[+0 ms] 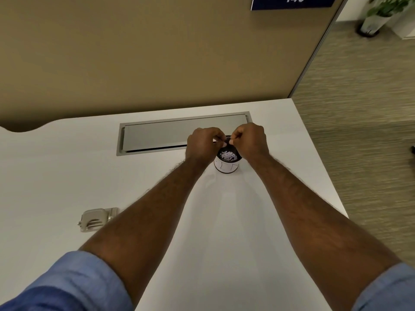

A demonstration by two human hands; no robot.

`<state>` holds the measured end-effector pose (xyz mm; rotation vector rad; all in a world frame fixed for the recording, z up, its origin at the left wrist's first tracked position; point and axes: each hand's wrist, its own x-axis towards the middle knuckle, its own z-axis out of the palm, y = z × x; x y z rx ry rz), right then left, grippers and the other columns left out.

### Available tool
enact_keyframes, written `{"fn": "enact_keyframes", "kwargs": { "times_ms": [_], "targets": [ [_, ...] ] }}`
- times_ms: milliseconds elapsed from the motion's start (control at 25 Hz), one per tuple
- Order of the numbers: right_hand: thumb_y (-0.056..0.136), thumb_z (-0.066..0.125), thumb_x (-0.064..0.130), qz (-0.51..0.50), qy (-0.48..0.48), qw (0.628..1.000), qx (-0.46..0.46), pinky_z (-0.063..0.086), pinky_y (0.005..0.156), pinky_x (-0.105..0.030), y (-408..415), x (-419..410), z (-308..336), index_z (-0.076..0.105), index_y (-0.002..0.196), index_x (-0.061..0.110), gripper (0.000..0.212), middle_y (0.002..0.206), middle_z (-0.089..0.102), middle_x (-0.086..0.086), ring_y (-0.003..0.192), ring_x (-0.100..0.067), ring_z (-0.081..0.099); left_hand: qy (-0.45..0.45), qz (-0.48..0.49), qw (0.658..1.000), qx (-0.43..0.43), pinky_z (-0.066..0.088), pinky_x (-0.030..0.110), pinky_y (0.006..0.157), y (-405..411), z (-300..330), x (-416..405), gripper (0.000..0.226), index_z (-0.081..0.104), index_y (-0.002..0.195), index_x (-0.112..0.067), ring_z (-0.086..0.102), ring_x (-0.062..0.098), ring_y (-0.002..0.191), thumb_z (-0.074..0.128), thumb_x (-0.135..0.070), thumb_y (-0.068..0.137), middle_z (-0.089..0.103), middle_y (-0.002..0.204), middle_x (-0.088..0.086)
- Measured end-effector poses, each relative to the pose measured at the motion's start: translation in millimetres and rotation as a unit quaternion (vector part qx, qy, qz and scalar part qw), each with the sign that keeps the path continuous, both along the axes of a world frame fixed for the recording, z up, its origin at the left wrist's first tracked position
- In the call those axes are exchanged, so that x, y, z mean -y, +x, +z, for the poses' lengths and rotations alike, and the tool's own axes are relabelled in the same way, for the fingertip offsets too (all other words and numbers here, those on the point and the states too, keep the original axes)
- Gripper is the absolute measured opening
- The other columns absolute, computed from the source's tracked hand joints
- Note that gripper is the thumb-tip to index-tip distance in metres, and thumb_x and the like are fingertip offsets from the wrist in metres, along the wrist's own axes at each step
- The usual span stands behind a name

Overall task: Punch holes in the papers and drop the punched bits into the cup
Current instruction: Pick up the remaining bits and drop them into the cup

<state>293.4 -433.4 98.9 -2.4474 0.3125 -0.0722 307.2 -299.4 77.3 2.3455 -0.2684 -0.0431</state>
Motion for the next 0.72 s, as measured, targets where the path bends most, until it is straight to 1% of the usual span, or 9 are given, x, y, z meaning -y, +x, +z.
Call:
{"fn": "enact_keyframes", "kwargs": {
  "times_ms": [80,160,240,320,400,520,560,640,720],
  "targets": [
    [0.081,0.063,-0.003,0.013,0.014,0.999,-0.040,0.055,0.086,-0.036,1.3,0.8,1.1,0.073,0.091,0.001,0.015,0.099,0.072,-0.015,0.092,-0.028,0.066,-0.014,-0.004,1.000,0.001,0.052,0.039,0.087,-1.3,0.6,-1.9,0.018,0.075,0.097,-0.017,0.067,0.018,0.096,0.063,-0.011,0.086,0.076,0.099,0.001],
    [0.080,0.062,-0.006,0.018,0.013,0.998,-0.053,0.055,0.087,-0.039,0.8,0.8,2.1,0.073,0.092,0.001,0.017,0.100,0.072,-0.017,0.093,-0.030,0.065,-0.017,-0.006,1.000,-0.002,0.052,0.038,0.089,-2.2,1.7,-3.9,0.022,0.074,0.103,-0.016,0.067,0.019,0.099,0.058,-0.010,0.089,0.075,0.103,0.001],
    [0.077,0.066,-0.004,-0.002,0.010,0.999,-0.033,0.056,0.079,-0.036,-1.8,-0.5,4.6,0.074,0.085,0.004,0.014,0.093,0.072,-0.014,0.086,-0.028,0.067,-0.020,-0.002,1.000,-0.005,0.052,0.038,0.086,-3.2,4.1,-5.7,0.021,0.074,0.098,-0.017,0.067,0.018,0.094,0.058,-0.008,0.087,0.075,0.099,-0.001],
    [0.074,0.071,0.002,-0.028,-0.008,1.000,-0.006,0.050,0.066,-0.026,-4.1,-2.7,8.4,0.071,0.074,0.009,0.007,0.082,0.072,-0.009,0.078,-0.024,0.066,-0.034,0.008,0.999,-0.012,0.054,0.035,0.082,-3.8,7.2,-7.6,0.011,0.074,0.089,-0.018,0.066,0.014,0.087,0.067,-0.014,0.083,0.075,0.091,-0.003],
    [0.074,0.067,0.000,-0.023,-0.024,0.999,0.000,0.045,0.064,-0.024,-4.6,-4.0,9.5,0.070,0.073,0.011,0.011,0.081,0.072,-0.008,0.077,-0.024,0.066,-0.052,0.012,0.998,-0.016,0.054,0.030,0.077,-3.8,10.9,-8.5,0.006,0.072,0.087,-0.018,0.065,0.012,0.084,0.071,-0.016,0.081,0.073,0.088,-0.003],
    [0.075,0.056,-0.011,0.009,-0.005,1.000,-0.022,0.052,0.079,-0.030,-6.1,-3.9,9.3,0.071,0.095,0.005,0.030,0.099,0.072,-0.012,0.094,-0.026,0.065,-0.066,-0.046,0.996,-0.031,0.046,0.007,0.078,-4.6,13.4,-6.9,0.032,0.067,0.111,-0.009,0.066,0.016,0.100,0.054,0.006,0.087,0.072,0.106,0.006],
    [0.076,0.056,-0.010,0.006,0.005,1.000,-0.021,0.053,0.084,-0.032,-7.5,-3.9,11.5,0.070,0.098,0.005,0.030,0.102,0.071,-0.012,0.096,-0.026,0.065,-0.066,-0.055,0.996,-0.036,0.043,0.004,0.079,-5.2,14.6,-5.6,0.038,0.064,0.117,-0.007,0.065,0.017,0.106,0.048,0.010,0.087,0.070,0.113,0.008],
    [0.077,0.058,-0.005,-0.028,0.040,0.999,-0.005,0.054,0.085,-0.033,-9.9,-2.3,11.3,0.071,0.092,0.004,0.022,0.099,0.072,-0.013,0.093,-0.026,0.066,-0.076,-0.043,0.996,-0.035,0.042,0.011,0.088,-7.3,17.6,-3.4,0.042,0.061,0.123,-0.006,0.061,0.019,0.114,0.043,0.010,0.089,0.067,0.120,0.010],
    [0.079,0.058,-0.003,-0.075,0.144,0.986,-0.034,0.055,0.088,-0.041,-13.7,-1.8,12.7,0.070,0.090,0.001,0.016,0.098,0.071,-0.017,0.092,-0.029,0.067,-0.071,-0.081,0.993,-0.038,0.040,0.023,0.100,-13.7,18.1,-0.3,0.045,0.057,0.129,-0.010,0.055,0.023,0.121,0.040,0.007,0.091,0.063,0.127,0.010]
  ]
}}
